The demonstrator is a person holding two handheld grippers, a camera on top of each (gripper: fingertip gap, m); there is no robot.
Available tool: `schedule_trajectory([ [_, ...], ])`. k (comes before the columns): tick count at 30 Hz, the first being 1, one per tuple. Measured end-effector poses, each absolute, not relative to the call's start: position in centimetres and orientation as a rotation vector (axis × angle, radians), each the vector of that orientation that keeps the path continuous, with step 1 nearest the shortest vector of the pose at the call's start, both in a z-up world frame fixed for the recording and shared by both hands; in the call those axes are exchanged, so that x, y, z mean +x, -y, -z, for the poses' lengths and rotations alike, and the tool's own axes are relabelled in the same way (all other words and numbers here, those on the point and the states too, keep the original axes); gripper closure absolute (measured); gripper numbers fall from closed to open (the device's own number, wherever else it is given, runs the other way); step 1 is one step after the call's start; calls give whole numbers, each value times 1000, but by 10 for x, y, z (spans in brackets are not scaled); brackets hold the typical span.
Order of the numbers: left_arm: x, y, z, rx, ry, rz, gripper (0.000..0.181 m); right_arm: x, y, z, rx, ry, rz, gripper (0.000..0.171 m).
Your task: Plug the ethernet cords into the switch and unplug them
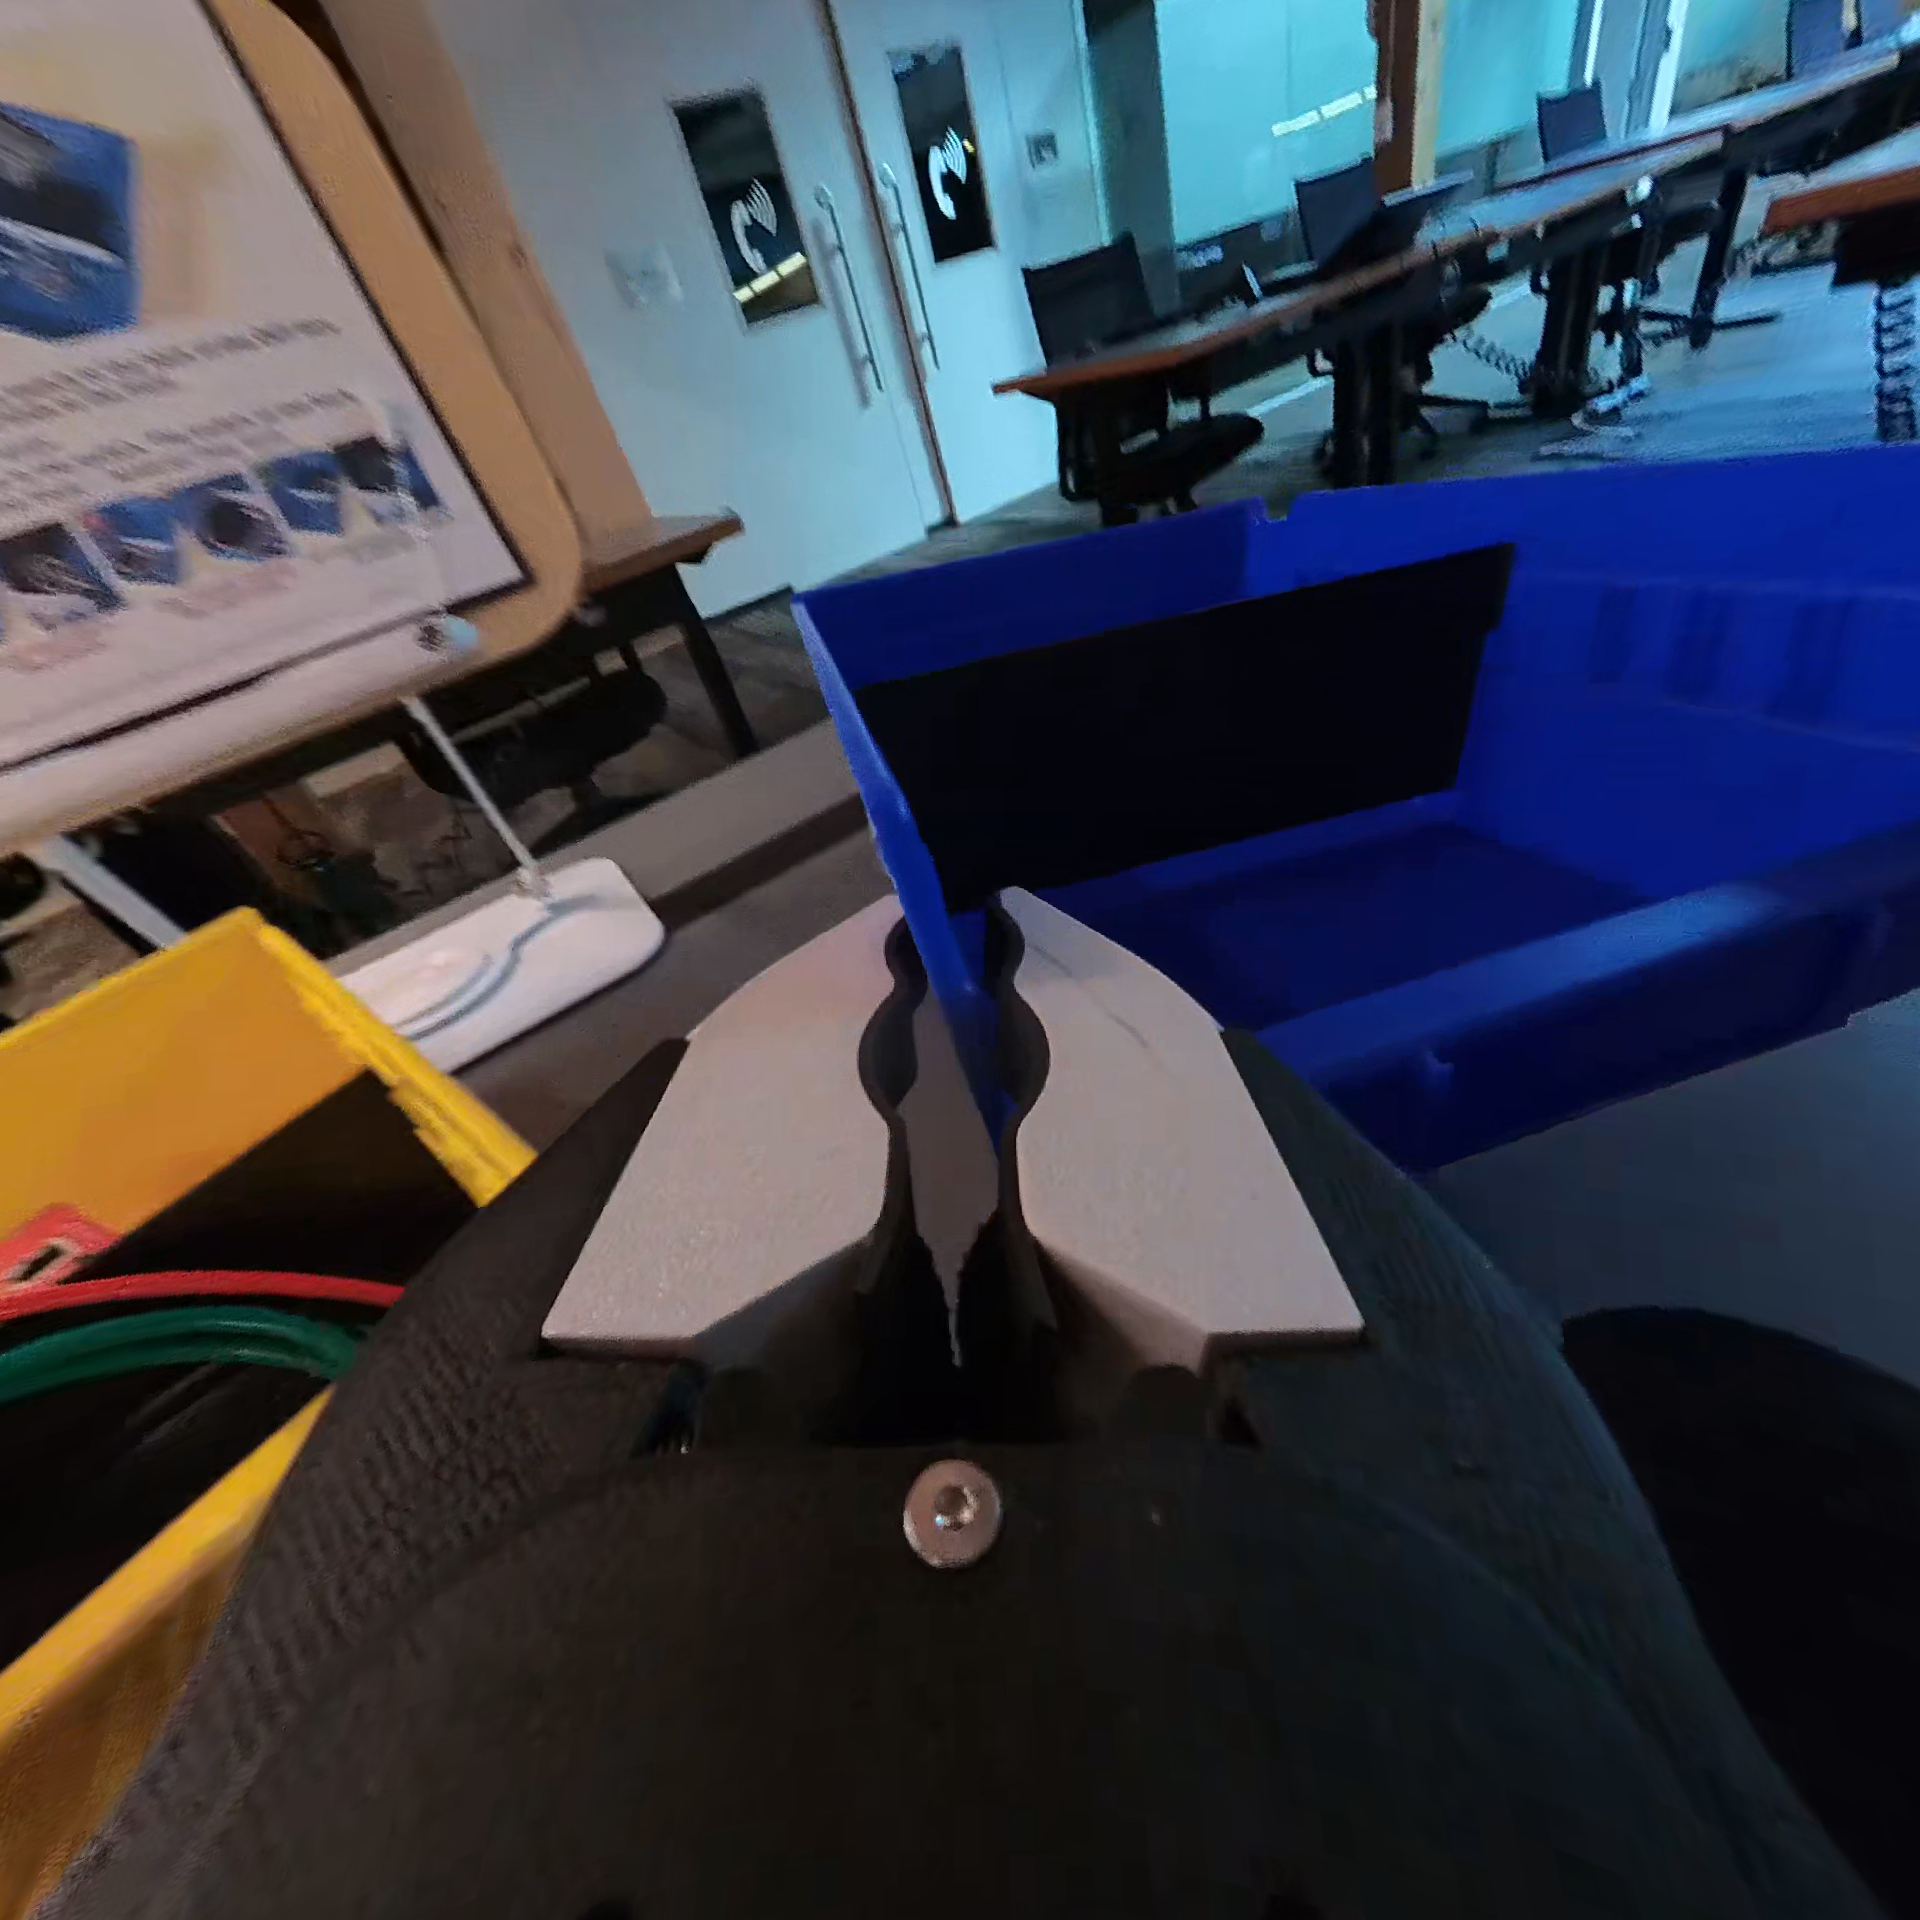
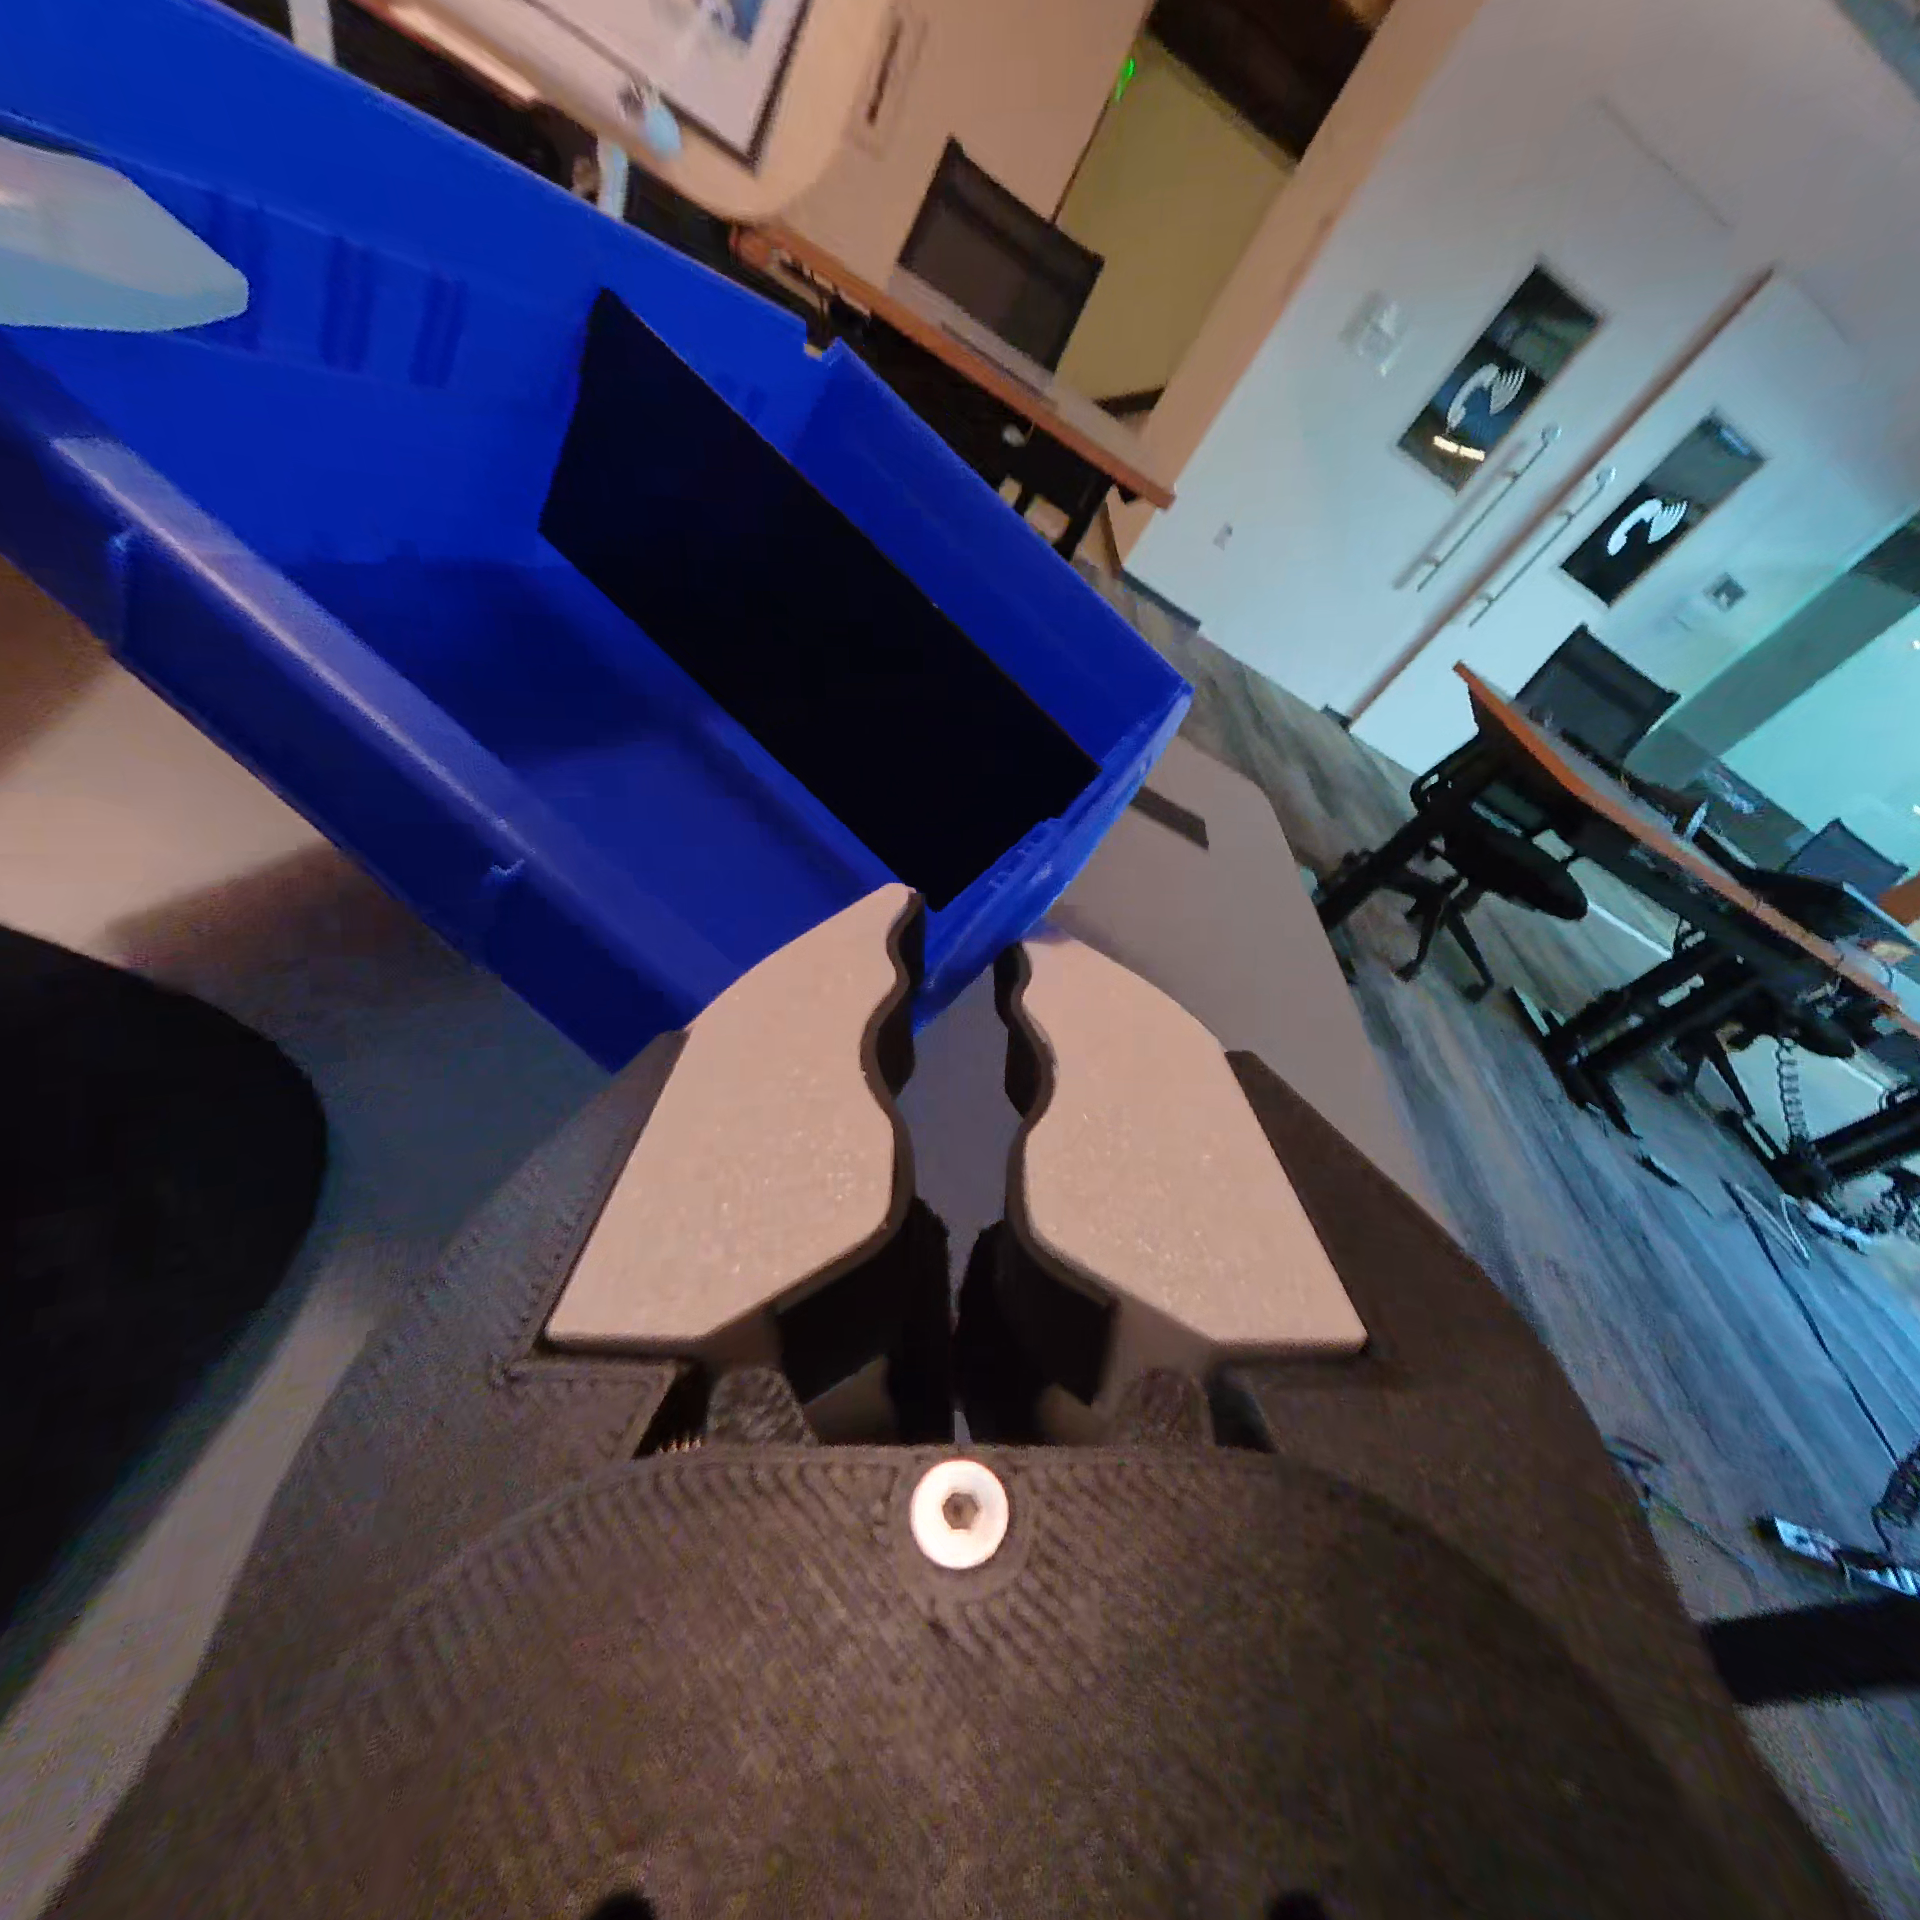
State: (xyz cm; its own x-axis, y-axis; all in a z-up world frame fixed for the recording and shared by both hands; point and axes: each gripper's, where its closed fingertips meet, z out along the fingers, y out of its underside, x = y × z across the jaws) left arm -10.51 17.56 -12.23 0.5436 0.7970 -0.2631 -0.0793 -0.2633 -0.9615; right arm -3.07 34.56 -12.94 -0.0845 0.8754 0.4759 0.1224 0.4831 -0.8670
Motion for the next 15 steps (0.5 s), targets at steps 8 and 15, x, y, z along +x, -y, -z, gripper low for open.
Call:
schedule_trajectory([
  [8,-87,-204,174,-1847,548,-693,145,-32,-381,163,-1054,1539,-707,159],
  [15,-64,-134,159,-2074,497,-783,112,-22,-360,148,-905,1663,-680,112],
])
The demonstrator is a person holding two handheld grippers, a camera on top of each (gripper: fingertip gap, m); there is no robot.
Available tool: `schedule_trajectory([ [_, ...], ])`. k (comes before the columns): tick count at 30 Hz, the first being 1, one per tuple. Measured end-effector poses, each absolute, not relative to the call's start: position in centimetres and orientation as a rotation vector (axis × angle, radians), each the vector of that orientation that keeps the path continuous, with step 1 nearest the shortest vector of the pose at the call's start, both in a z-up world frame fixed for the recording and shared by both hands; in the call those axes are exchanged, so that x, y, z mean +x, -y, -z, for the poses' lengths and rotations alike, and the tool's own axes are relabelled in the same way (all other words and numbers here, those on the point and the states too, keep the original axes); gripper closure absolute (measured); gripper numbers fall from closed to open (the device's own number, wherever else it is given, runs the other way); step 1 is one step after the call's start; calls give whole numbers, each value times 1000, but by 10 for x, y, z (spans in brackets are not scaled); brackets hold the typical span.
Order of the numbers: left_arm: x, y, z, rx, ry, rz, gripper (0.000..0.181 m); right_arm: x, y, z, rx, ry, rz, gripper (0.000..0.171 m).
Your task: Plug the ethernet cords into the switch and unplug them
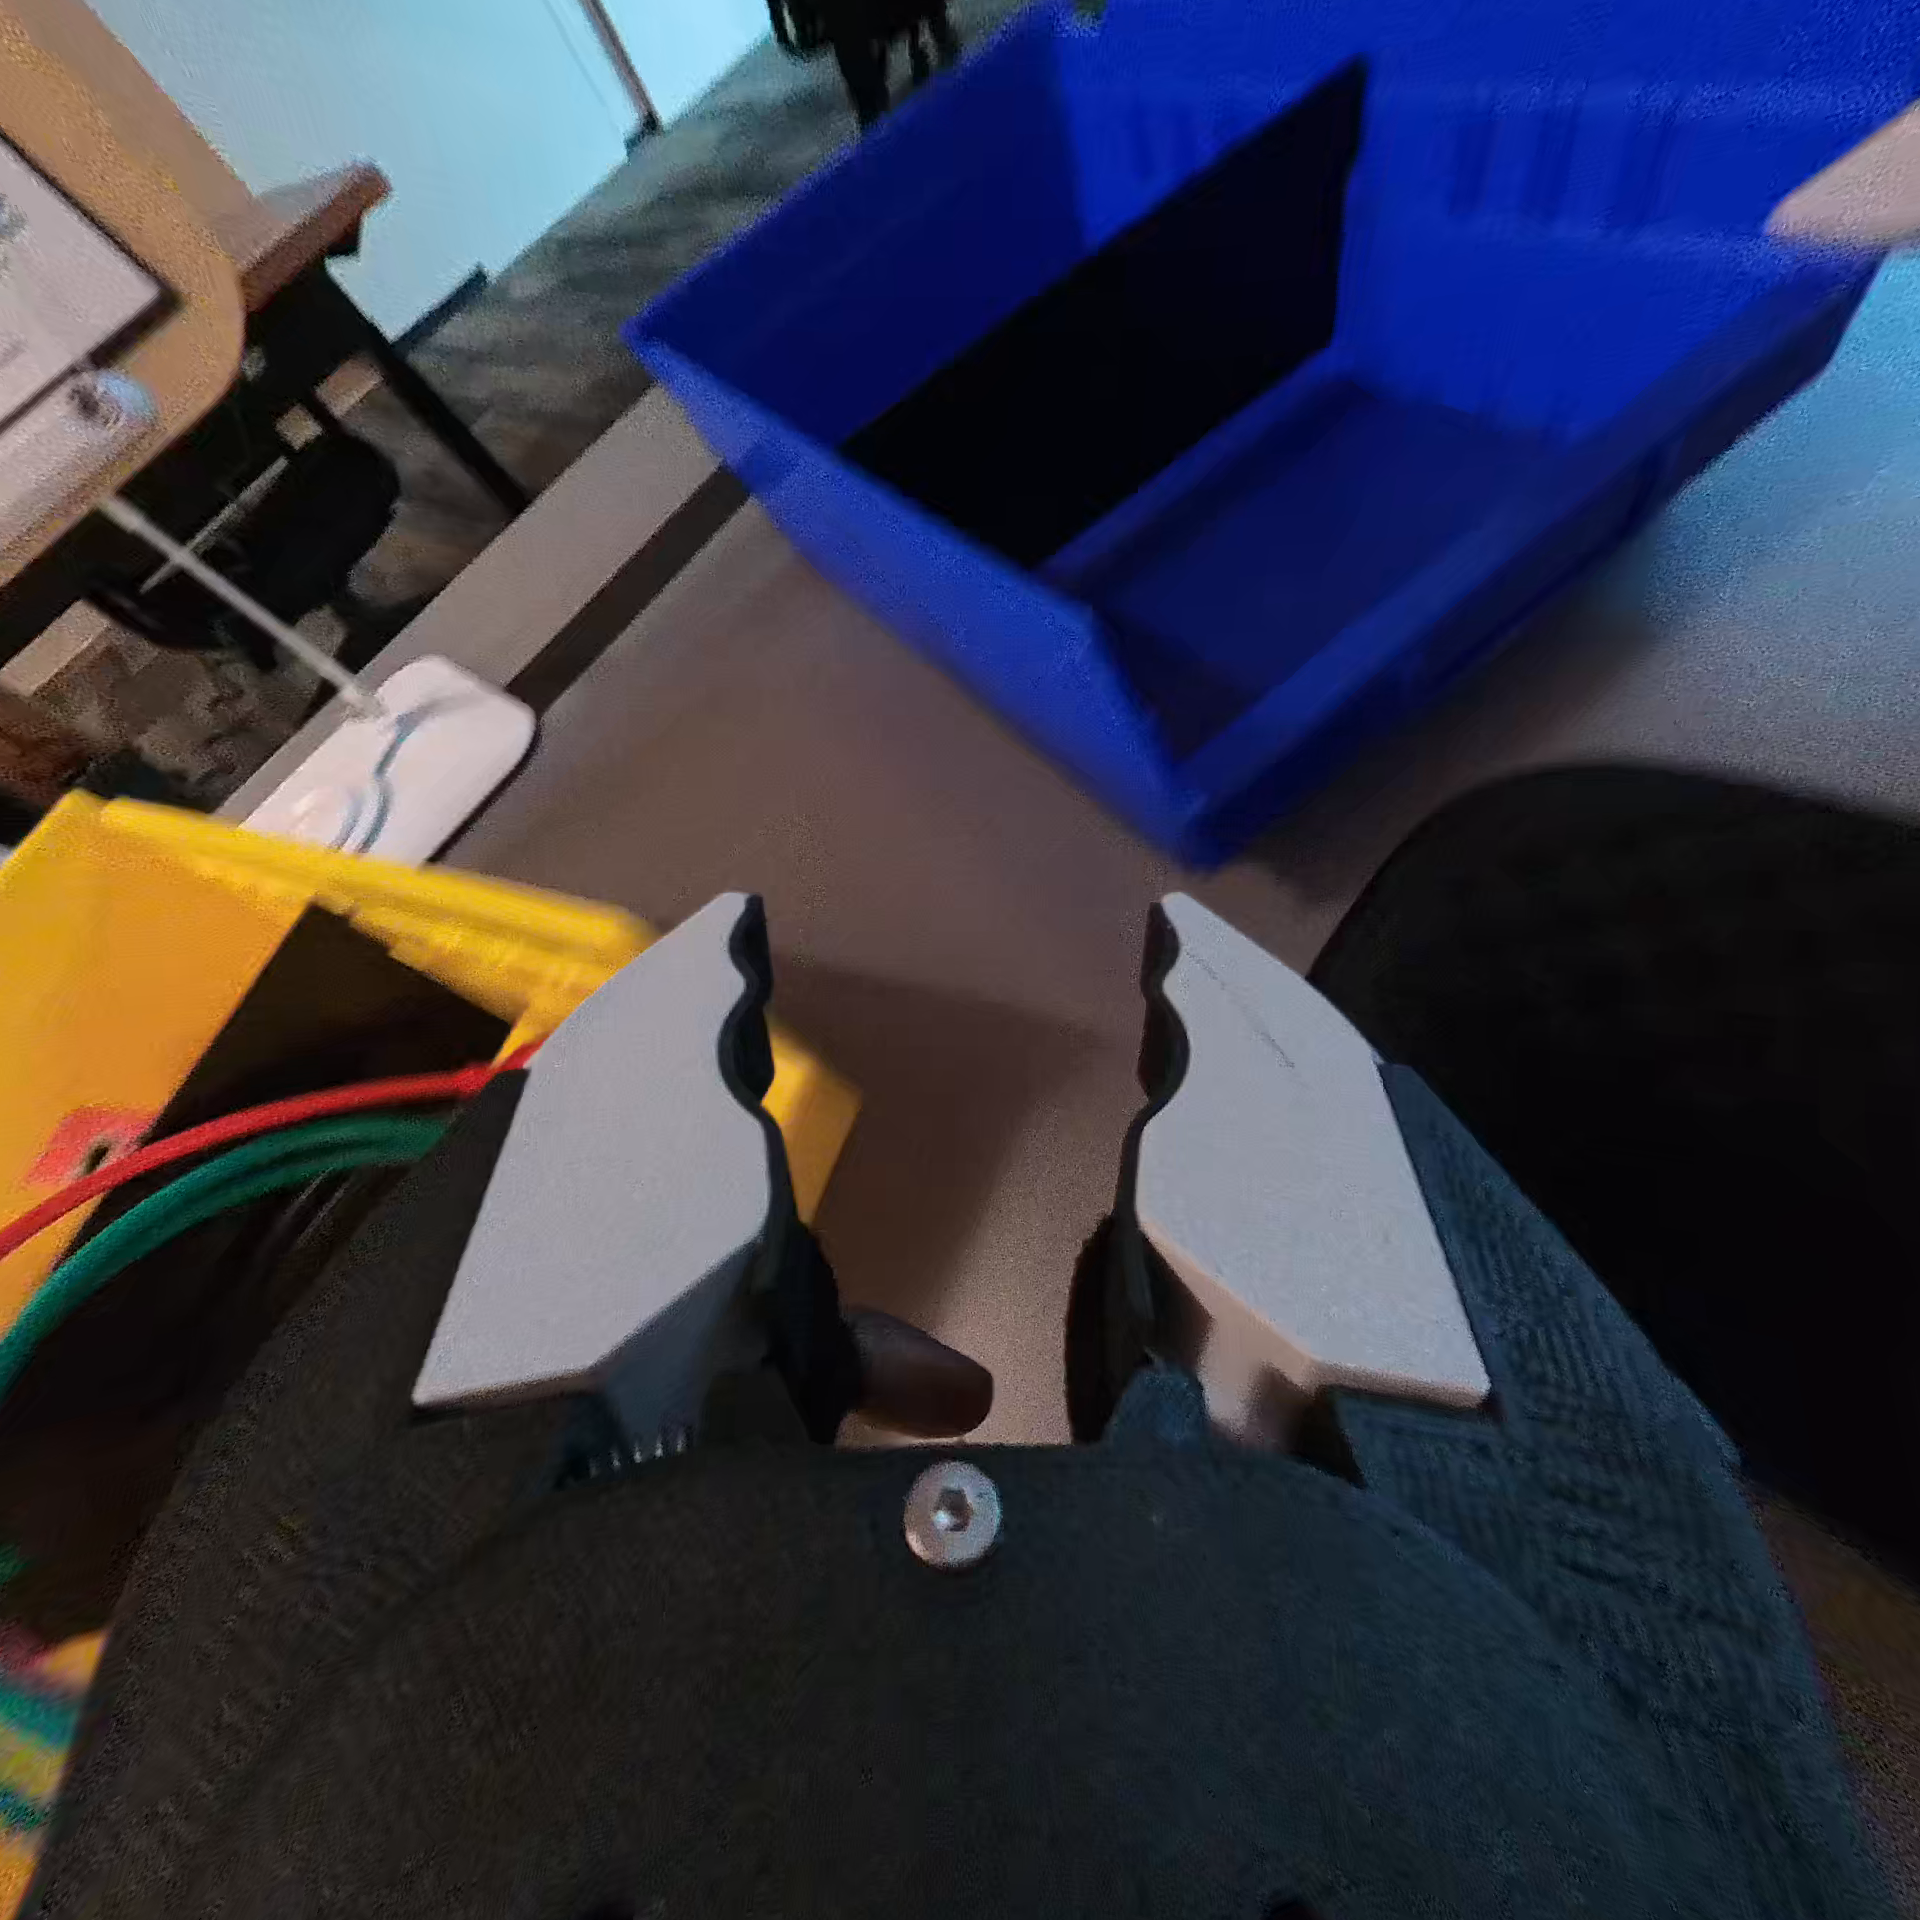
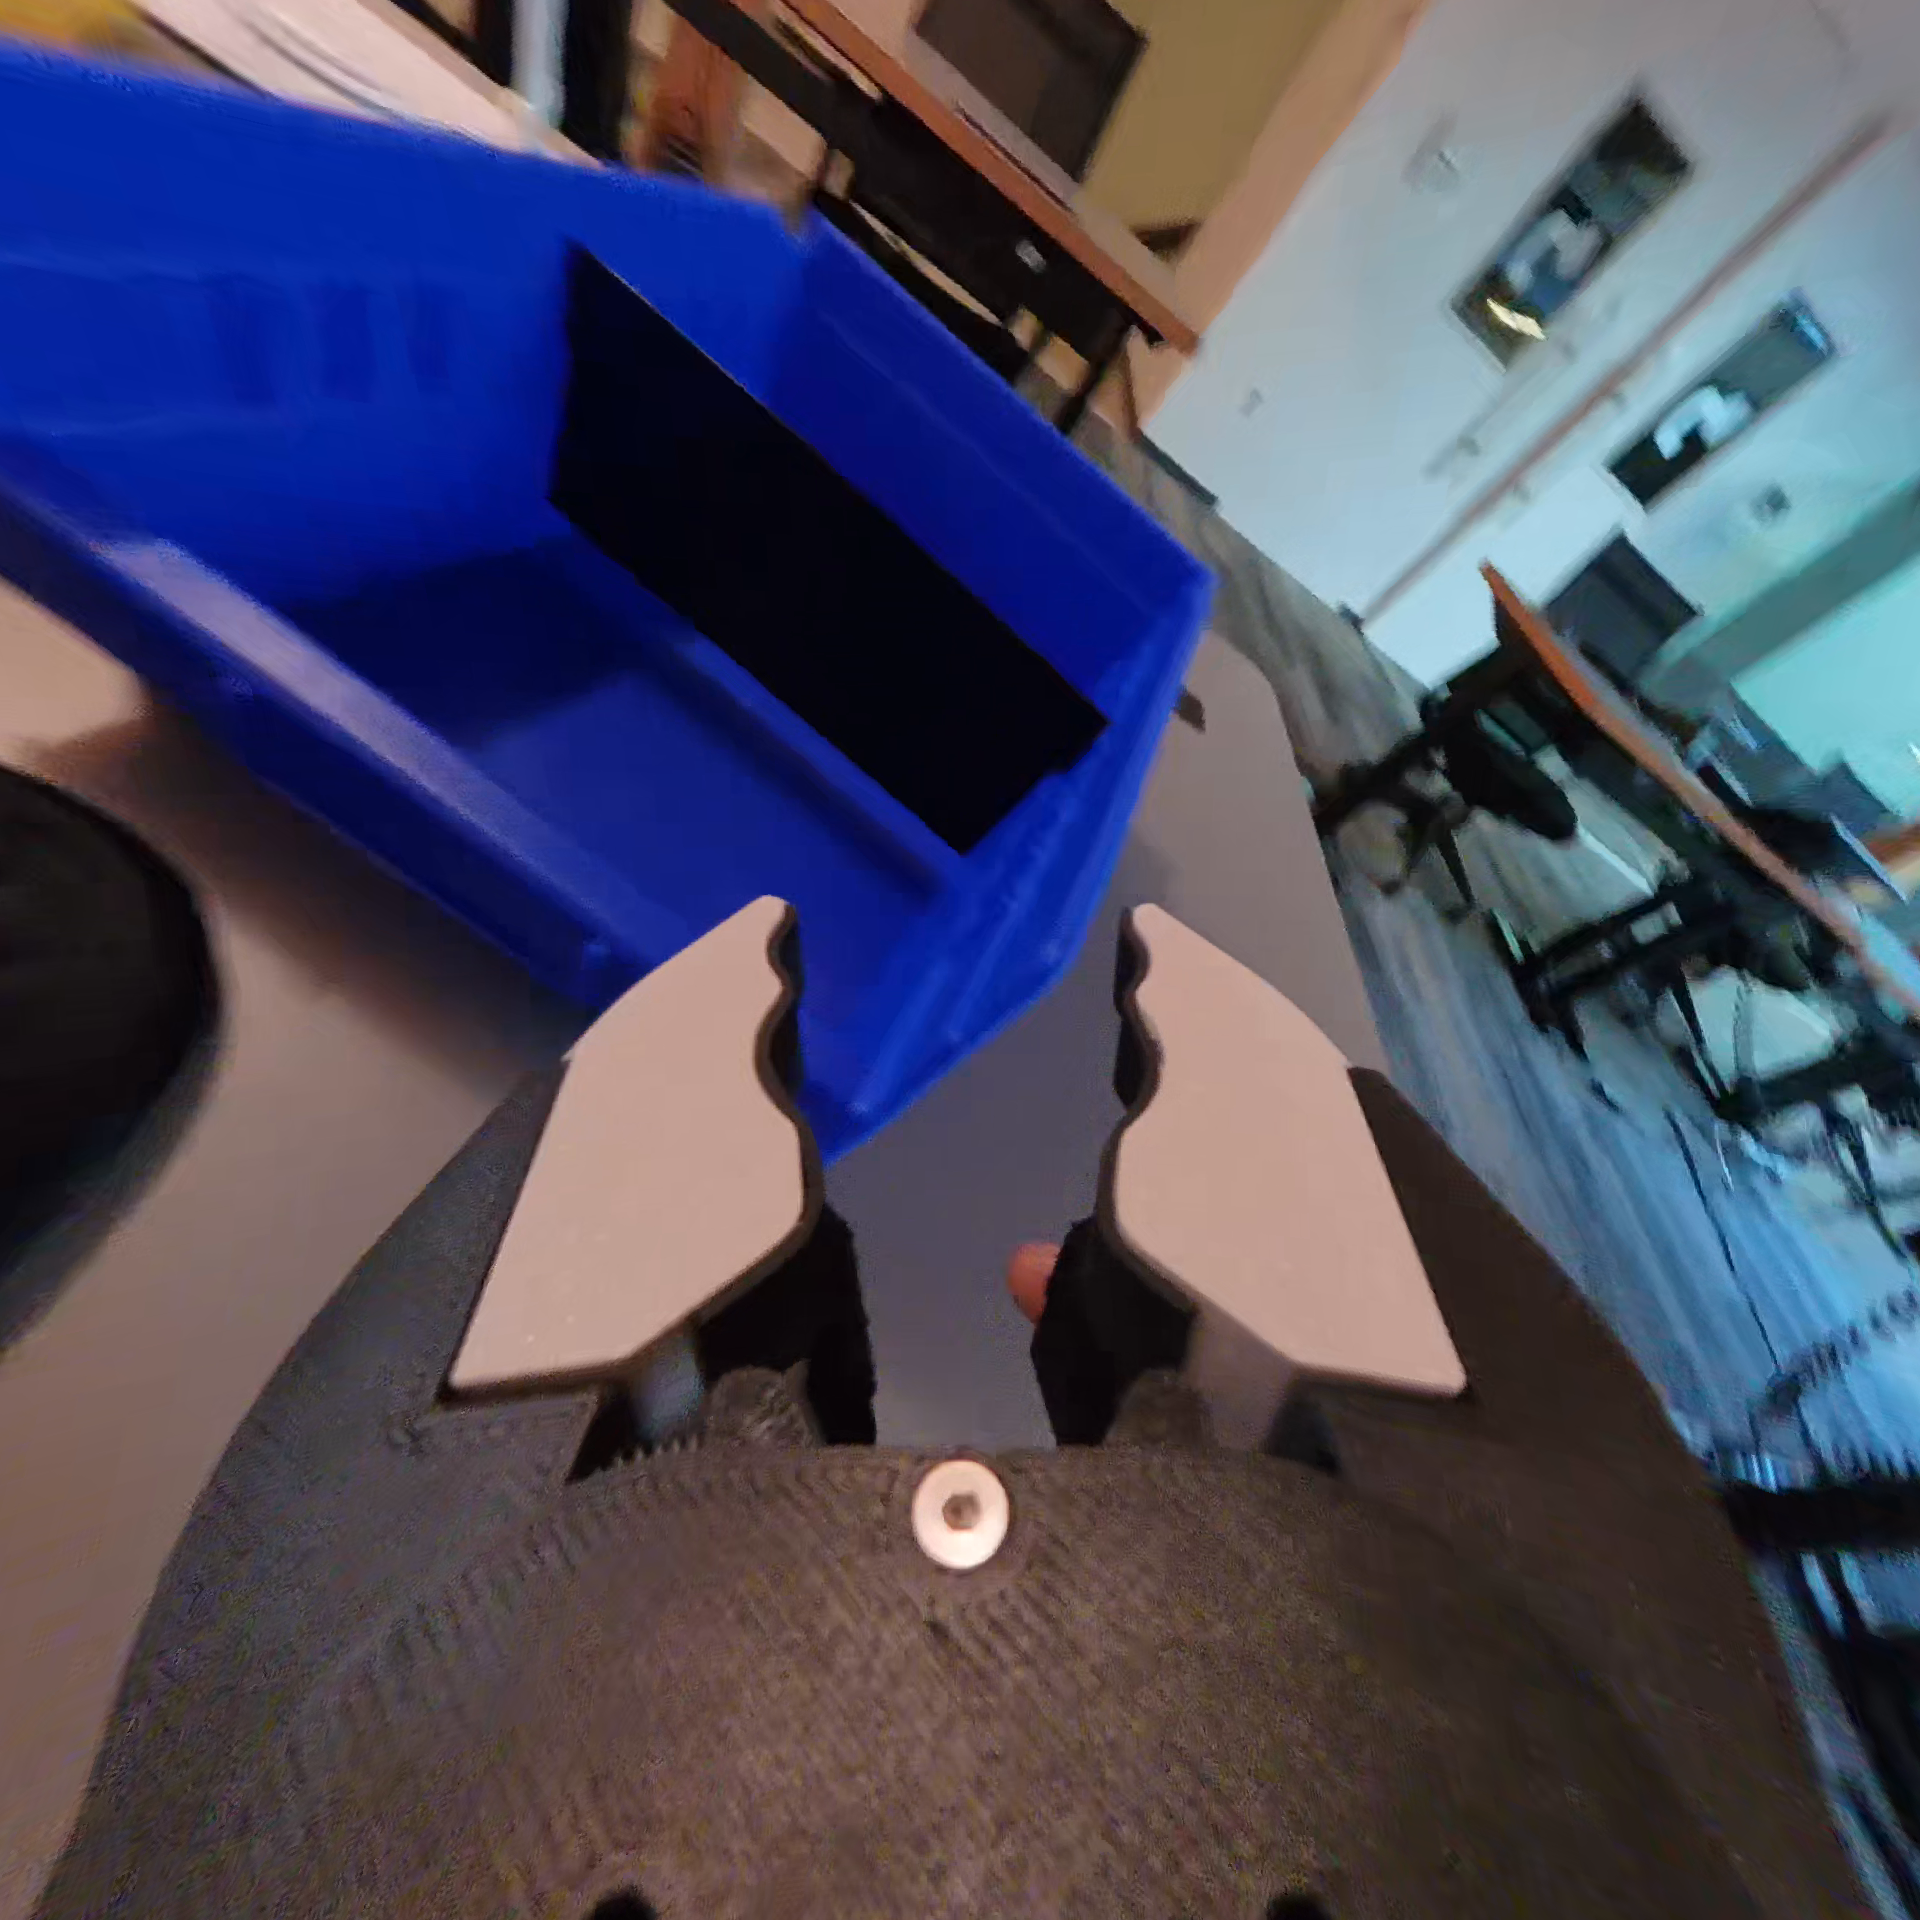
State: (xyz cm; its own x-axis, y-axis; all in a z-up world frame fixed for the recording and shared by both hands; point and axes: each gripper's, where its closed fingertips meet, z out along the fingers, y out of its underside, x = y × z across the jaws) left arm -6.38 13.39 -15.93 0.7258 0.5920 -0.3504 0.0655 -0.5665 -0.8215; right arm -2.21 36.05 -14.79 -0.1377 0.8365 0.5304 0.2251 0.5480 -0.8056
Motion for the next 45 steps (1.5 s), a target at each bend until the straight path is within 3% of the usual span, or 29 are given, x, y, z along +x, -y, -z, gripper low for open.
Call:
schedule_trajectory([
  [5,-67,-65,191,-2333,475,-760,128,-19,-287,175,-505,2098,-581,118],
  [11,-78,-5,212,-2536,450,-878,148,-44,-272,213,-445,2267,-354,129],
  [14,-75,16,217,-2554,458,-793,149,-47,-275,218,-420,2287,-255,135],
  [31,-37,189,215,-2582,525,-749,147,-32,-314,218,-375,2285,-253,134],
  [45,7,272,212,-2498,273,-794,148,-11,-347,217,-434,2275,-199,134],
])
